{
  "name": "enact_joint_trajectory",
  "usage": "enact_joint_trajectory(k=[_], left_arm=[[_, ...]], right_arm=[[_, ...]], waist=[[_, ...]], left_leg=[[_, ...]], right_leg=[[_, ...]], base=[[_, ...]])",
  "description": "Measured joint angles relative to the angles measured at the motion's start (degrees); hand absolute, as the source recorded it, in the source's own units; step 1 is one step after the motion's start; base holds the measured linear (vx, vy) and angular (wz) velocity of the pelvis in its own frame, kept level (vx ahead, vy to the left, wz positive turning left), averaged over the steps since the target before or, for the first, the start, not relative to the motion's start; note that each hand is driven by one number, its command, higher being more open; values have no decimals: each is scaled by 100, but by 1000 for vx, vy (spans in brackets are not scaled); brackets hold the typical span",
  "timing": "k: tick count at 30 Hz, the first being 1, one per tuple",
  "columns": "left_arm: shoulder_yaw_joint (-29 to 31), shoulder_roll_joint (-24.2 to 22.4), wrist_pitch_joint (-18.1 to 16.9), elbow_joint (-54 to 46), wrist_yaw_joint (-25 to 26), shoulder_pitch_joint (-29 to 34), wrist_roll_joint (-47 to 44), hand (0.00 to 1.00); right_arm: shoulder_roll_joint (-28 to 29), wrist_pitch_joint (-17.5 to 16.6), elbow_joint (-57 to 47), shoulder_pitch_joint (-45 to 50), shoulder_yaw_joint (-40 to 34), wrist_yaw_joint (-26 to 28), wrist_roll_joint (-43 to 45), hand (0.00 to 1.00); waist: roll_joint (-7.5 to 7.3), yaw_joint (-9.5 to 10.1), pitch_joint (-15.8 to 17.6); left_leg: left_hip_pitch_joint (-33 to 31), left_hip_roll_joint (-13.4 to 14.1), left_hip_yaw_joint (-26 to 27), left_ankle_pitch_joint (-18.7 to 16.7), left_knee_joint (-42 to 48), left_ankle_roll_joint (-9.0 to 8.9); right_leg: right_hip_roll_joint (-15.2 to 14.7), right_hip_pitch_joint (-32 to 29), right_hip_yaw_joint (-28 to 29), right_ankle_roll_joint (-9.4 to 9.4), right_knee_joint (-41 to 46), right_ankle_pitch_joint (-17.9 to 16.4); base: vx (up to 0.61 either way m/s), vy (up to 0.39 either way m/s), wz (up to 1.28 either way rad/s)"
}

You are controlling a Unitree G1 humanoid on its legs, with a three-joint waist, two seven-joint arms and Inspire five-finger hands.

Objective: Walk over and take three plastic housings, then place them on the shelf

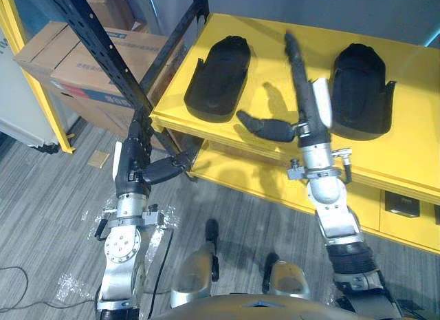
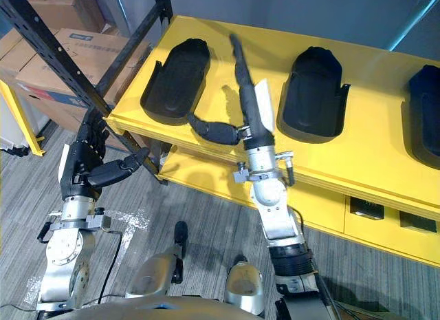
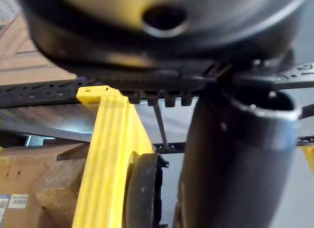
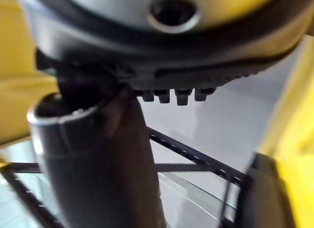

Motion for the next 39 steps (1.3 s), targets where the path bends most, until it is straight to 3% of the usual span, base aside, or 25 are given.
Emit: enact_joint_trajectory(k=[4, 9, 12, 16, 22, 32, 39], left_arm=[[-24, 1, -1, 162, -47, -28, -14, 100], [-25, 3, 94, 345, -158, -31, -13, 100], [-17, 9, 187, 446, -196, -4, -13, 100], [-15, 11, 228, 625, -239, 39, -13, 100], [-24, 8, 348, 689, -154, 263, -14, 100], [-145, -17, 361, 888, -119, 480, -17, 100], [-227, -64, 358, 889, 36, 487, -244, 100]], right_arm=[[-370, -354, -366, -384, 286, 446, -216, 100], [-772, -355, -256, -661, 1015, 1004, -471, 100], [-920, -233, 181, -1113, 1329, 1349, -459, 100], [-939, 91, 708, -1517, 1629, 1379, -469, 100], [-864, 873, 1763, -1936, 1726, 656, -717, 100], [-639, 1566, 2789, -2288, 1528, -179, -1583, 100], [-629, 1628, 3021, -2441, 1442, -438, -1593, 100]], waist=[[-9, 10, -5], [-29, 162, -10], [-49, 217, -19], [-60, 396, -21], [-62, 514, -20], [-14, 641, 10], [77, 638, 80]], left_leg=[[7, 30, 9, -17, 52, 4], [0, 31, -5, -30, 82, 5], [-52, 25, -5, -11, 89, 29], [-100, 1, -33, 10, 88, 45], [-206, -59, -174, 46, 83, 56], [-312, -72, -338, 108, 73, -12], [-409, -61, -323, 119, 88, -21]], right_leg=[[22, 66, -58, 26, -62, 24], [37, 190, -161, 55, -196, 77], [39, 279, -295, 79, -288, 100], [22, 296, -388, 81, -307, 102], [10, 312, -552, 96, -384, 110], [-18, 167, -678, 30, -118, -43], [-89, -64, -679, -4, 200, -200]], base=[[0, 0, -1], [8, -8, 11], [7, 2, 25], [15, -3, 16], [17, -4, 14], [8, -32, 8], [-10, -26, 1]])
